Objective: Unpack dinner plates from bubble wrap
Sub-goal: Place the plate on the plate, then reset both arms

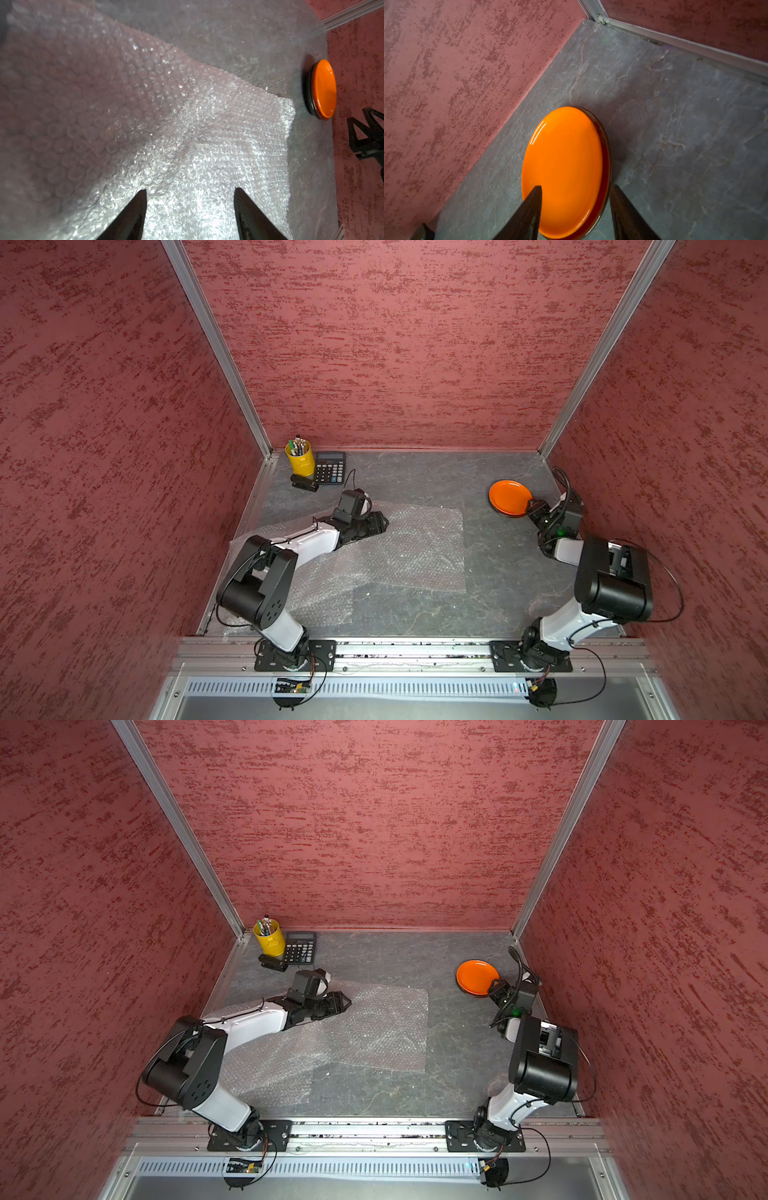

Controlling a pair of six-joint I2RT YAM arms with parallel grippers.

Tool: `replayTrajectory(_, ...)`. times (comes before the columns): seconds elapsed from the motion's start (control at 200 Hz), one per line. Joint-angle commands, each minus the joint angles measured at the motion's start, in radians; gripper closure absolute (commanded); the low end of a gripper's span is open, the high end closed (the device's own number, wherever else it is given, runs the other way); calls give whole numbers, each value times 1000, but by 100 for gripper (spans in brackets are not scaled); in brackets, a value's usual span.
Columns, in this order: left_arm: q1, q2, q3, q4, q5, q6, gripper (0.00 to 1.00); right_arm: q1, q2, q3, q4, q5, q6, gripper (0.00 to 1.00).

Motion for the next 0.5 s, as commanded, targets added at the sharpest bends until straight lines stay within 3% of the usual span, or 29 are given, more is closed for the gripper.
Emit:
replayTrajectory(0.0, 10, -50, 3, 23, -55, 69, 29, 13, -39, -25, 60, 22, -90, 44)
replayTrajectory(0.085, 10, -88, -14, 23, -126, 128, 24, 26, -67, -45, 75, 32, -130, 44)
replayTrajectory(0.135, 10, -113, -29, 35, -173, 174, 15, 36, -80, -58, 86, 36, -158, 44)
replayTrajectory(0.266, 24, -169, -67, 62, -322, 269, 11, 75, -117, -89, 109, 85, -231, 43)
replayTrajectory(0.301, 28, -182, -76, 72, -365, 292, 0, 85, -122, -95, 112, 98, -247, 42)
replayTrajectory(0.451, 39, -233, -157, 197, -553, 409, 0, 140, -132, -110, 124, 159, -298, 41)
replayTrajectory(0.496, 59, -251, -168, 203, -551, 412, 0, 161, -135, -112, 126, 185, -318, 41)
